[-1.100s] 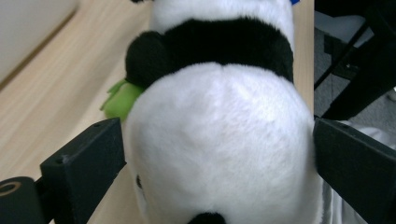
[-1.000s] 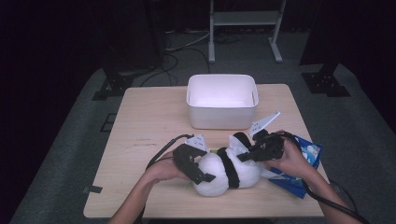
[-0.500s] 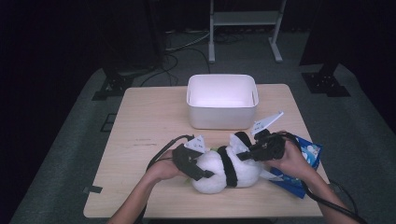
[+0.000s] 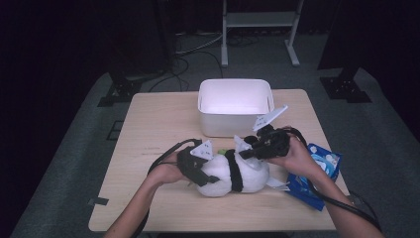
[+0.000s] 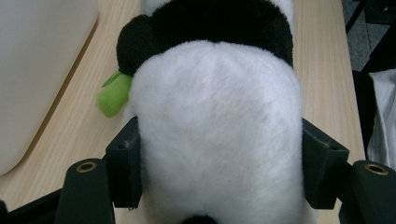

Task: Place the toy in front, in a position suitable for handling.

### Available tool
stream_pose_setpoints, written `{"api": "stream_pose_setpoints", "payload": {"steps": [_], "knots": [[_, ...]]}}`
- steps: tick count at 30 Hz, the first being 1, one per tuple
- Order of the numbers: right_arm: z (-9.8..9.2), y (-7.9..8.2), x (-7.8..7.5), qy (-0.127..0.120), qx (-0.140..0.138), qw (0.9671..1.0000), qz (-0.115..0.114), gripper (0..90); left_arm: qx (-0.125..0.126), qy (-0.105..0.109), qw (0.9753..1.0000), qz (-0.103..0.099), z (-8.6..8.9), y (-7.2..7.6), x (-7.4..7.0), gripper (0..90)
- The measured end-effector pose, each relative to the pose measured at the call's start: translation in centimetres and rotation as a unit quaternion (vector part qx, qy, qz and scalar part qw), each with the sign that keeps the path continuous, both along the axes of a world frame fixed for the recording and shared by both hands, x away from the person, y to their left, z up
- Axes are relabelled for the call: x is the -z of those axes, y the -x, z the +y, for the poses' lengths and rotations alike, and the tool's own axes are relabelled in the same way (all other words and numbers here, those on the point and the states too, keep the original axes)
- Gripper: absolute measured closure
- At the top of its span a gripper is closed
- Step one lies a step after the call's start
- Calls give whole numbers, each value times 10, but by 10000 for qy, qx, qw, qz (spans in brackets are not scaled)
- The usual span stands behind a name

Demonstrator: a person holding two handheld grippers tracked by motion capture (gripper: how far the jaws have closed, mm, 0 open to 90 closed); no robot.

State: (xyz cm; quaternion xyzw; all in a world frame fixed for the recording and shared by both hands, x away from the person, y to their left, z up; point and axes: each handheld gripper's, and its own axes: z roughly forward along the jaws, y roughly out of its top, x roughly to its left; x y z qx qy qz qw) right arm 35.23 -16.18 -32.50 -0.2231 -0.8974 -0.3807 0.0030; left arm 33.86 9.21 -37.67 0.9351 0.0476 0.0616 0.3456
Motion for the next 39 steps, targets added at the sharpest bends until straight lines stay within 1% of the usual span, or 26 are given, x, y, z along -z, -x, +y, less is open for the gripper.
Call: {"api": "stream_pose_setpoints", "payload": {"steps": [2, 3, 4, 5, 6, 7, 8, 9, 10, 13, 15, 16, 19, 20, 23, 25, 26, 27, 28, 30, 33, 35, 36, 37, 38, 39], "knots": [[7, -6, 2, 96, 13, 10000, 11, 829, -13, 12, 10000, 41, 1, 0, 1, 294], [9, -9, 6, 129, 26, 9999, 79, 829, -41, 37, 9999, 108, 2, 0, 2, 285], [10, -11, 9, 149, 16, 9998, 136, 830, -42, 38, 9999, 130, 2, -1, 2, 273], [11, -11, 12, 150, 23, 9997, 200, 831, -95, 132, 9997, 203, 3, 0, 4, 257], [11, -10, 15, 189, 13, 9995, 240, 833, -93, 164, 9995, 257, 3, -1, 4, 233], [11, -9, 17, 238, -16, 9994, 257, 833, -108, 202, 9991, 361, 3, 0, 5, 203], [10, -6, 19, 270, -64, 9991, 321, 833, -110, 241, 9989, 383, 2, 1, 4, 179], [10, -4, 20, 301, -73, 9989, 348, 834, -72, 246, 9990, 371, 2, 1, 4, 171], [9, -2, 21, 336, -104, 9987, 366, 834, -58, 252, 9988, 407, 1, 3, 4, 160], [6, 4, 24, 377, -183, 9983, 410, 836, -81, 220, 9990, 388, -2, 8, 4, 117], [3, 8, 27, 377, -181, 9980, 478, 836, -115, 165, 9994, 299, -4, 10, 5, 129], [2, 8, 28, 376, -197, 9981, 449, 836, -153, 162, 9995, 232, -5, 11, 5, 146], [1, 8, 29, 341, -140, 9982, 481, 836, -220, 90, 9997, 52, -6, 11, 5, 245], [1, 8, 29, 354, -118, 9981, 487, 836, -266, 85, 9996, 30, -5, 10, 5, 266], [3, 7, 29, 410, -64, 9982, 433, 838, -440, 185, 9989, 28, -2, 4, 7, 305], [3, 5, 31, 414, -50, 9981, 448, 840, -534, 253, 9982, 86, 0, 1, 8, 305], [3, 5, 32, 416, -29, 9980, 485, 841, -507, 257, 9982, 188, 0, 1, 6, 302], [3, 5, 32, 416, -29, 9980, 485, 841, -507, 257, 9982, 188, 0, 1, 6, 269], [3, 4, 35, 384, -53, 9979, 514, 843, -532, 282, 9979, 248, 0, 1, 5, 269], [2, 5, 36, 389, -86, 9980, 490, 844, -466, 290, 9978, 367, 0, 2, 3, 222], [0, 8, 38, 374, -130, 9975, 585, 845, -383, 344, 9974, 499, -2, 4, 1, 184], [-1, 10, 39, 375, -163, 9972, 623, 845, -370, 424, 9963, 648, -1, 4, -2, 182], [-2, 11, 40, 372, -171, 9972, 634, 845, -386, 512, 9954, 719, 0, 4, -3, 181], [-2, 12, 40, 382, -195, 9971, 623, 845, -409, 569, 9946, 767, 0, 4, -4, 181], [-2, 13, 40, 383, -194, 9970, 642, 846, -382, 589, 9942, 811, 1, 3, -5, 182], [-2, 13, 41, 391, -235, 9969, 641, 845, -367, 660, 9937, 826, 2, 3, -8, 188]]}}
